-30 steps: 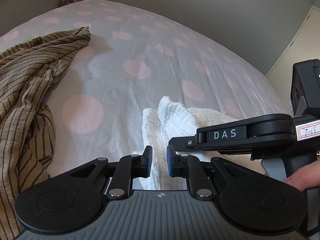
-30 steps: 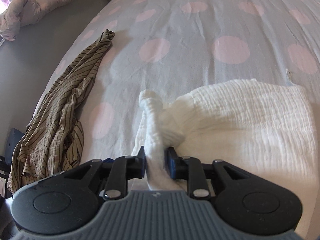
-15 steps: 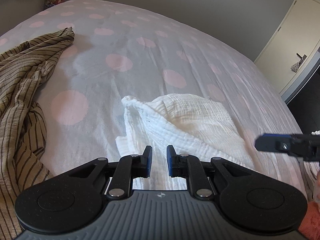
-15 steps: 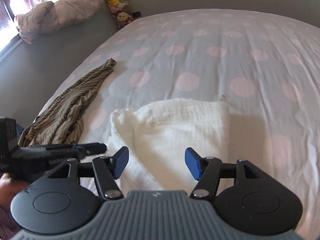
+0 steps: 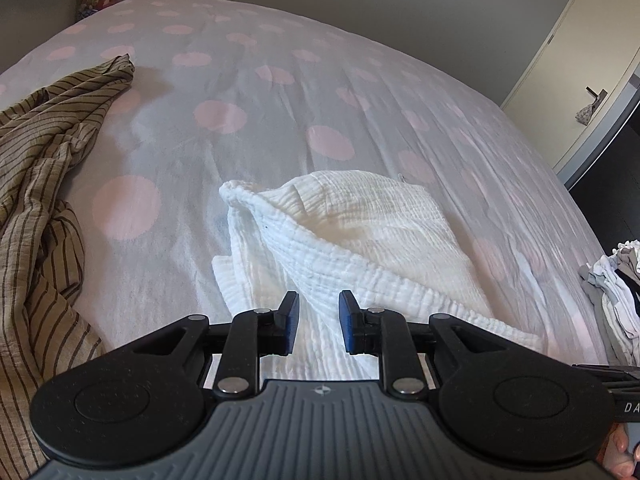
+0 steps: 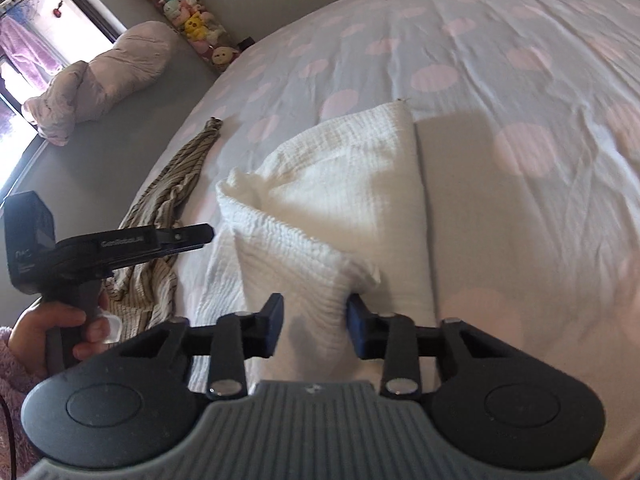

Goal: Fold clothes
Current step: 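Grasp the folded shirt bundle with the left gripper while the right gripper pinches it, then lift the folded shirt with both grippers and carry it to the clothes stack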

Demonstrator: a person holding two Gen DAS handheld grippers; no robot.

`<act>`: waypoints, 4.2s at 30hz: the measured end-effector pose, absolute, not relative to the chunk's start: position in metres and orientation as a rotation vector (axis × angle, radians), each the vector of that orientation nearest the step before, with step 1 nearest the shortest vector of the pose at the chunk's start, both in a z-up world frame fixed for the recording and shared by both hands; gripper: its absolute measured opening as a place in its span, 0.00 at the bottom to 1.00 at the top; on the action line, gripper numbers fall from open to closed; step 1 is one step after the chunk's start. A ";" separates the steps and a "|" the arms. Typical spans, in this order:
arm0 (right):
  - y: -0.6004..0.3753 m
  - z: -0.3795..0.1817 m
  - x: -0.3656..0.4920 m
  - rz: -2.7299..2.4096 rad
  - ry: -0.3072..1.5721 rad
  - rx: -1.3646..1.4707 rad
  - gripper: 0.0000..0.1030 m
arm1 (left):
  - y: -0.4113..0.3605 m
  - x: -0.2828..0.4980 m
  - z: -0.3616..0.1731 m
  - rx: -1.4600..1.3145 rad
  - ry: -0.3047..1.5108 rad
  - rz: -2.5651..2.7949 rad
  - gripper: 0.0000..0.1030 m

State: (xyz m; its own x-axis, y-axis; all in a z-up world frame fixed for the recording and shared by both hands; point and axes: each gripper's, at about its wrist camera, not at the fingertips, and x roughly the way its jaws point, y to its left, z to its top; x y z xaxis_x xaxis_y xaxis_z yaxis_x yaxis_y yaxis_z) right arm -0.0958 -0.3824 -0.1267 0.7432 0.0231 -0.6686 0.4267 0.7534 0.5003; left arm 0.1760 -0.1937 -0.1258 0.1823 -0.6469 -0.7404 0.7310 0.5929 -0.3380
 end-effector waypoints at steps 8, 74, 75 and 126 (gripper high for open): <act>-0.332 -0.111 -0.079 -0.019 0.651 0.574 0.08 | -0.177 0.173 -0.117 0.004 1.004 -0.947 0.18; -0.536 -0.218 -0.029 -0.148 0.579 0.887 0.64 | -0.232 0.217 -0.187 0.040 1.013 -0.754 0.43; -0.538 -0.221 -0.029 -0.140 0.573 0.908 0.55 | -0.233 0.217 -0.188 0.033 1.012 -0.761 0.38; -0.557 0.141 -0.530 -0.646 -0.104 0.318 0.17 | -0.450 -0.164 0.152 0.175 0.149 -1.718 0.12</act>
State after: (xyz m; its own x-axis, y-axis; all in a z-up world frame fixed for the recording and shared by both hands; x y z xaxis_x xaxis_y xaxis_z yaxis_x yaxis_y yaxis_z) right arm -0.5301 -0.5573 0.1412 0.7952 -0.6063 -0.0036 0.5749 0.7520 0.3225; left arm -0.1636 -0.4498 0.1522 -0.1498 -0.9682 -0.2005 0.9882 -0.1531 0.0007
